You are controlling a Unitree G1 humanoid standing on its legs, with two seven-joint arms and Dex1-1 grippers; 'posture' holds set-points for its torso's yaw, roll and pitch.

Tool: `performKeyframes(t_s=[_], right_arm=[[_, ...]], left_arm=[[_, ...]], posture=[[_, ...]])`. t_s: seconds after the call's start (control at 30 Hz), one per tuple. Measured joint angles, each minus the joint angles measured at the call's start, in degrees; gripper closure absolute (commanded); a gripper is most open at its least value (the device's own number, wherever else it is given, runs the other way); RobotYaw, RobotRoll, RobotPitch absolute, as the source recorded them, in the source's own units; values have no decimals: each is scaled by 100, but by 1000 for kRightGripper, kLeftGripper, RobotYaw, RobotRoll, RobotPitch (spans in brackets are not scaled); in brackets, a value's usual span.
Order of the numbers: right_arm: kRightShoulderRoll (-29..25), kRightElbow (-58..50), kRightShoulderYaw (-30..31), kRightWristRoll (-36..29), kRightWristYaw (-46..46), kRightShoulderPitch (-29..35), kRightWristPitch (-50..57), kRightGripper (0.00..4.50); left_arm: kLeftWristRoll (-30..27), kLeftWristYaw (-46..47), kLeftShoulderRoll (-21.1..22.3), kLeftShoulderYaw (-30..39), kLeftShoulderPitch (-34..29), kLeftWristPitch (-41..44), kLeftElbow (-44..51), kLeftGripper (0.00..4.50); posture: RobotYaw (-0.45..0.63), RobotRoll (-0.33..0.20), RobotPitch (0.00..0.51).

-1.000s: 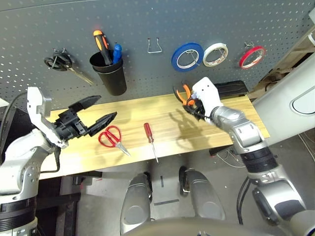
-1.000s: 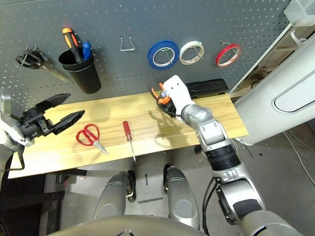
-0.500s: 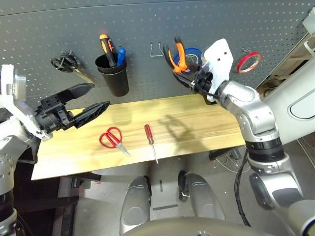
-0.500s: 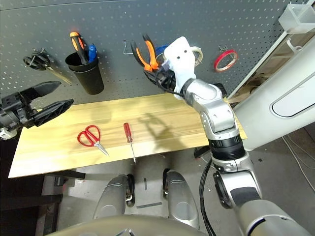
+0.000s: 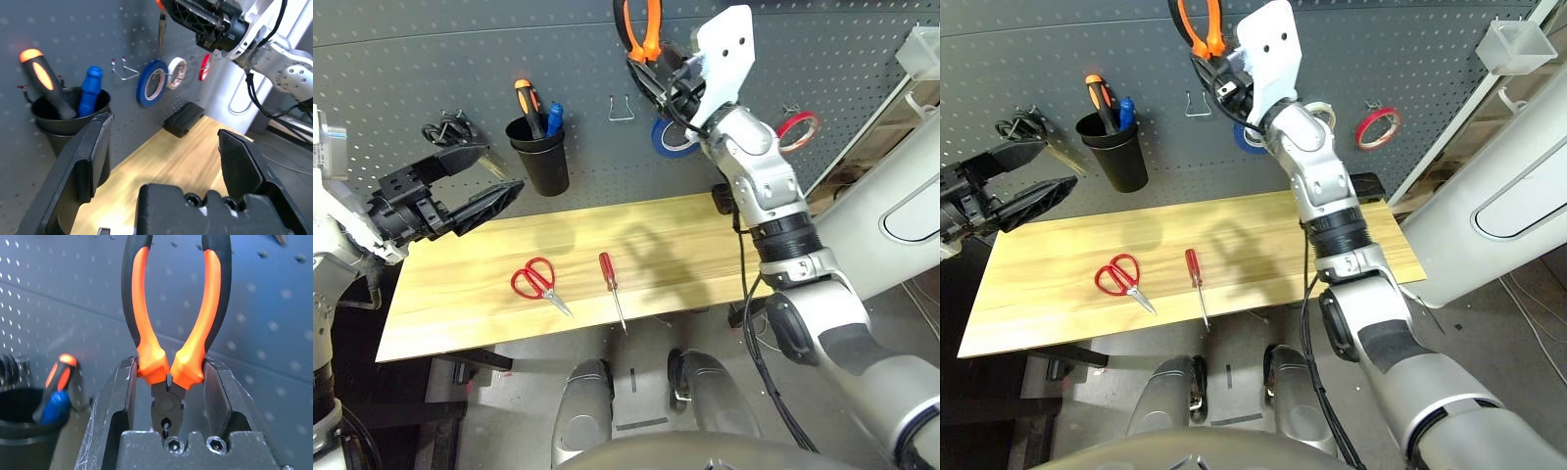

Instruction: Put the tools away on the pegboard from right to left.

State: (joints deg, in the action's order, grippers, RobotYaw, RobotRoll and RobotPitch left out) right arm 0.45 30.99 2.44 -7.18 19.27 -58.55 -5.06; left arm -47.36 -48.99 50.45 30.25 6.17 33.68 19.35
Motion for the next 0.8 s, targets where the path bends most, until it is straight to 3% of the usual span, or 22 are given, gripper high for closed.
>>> performKeyframes(t_s=[0.47,0.8], right_arm=[[268,2063,-36,607,-821,-530,-1717,2429],[364,2751,-128,605,-891,-649,-2013,2429]], left_arm=[[905,743,-438,-120,-207,-274,-209,0],[997,819,-535,-167,-296,-329,-184,0]], posture=[[100,0,64],[115,0,86]])
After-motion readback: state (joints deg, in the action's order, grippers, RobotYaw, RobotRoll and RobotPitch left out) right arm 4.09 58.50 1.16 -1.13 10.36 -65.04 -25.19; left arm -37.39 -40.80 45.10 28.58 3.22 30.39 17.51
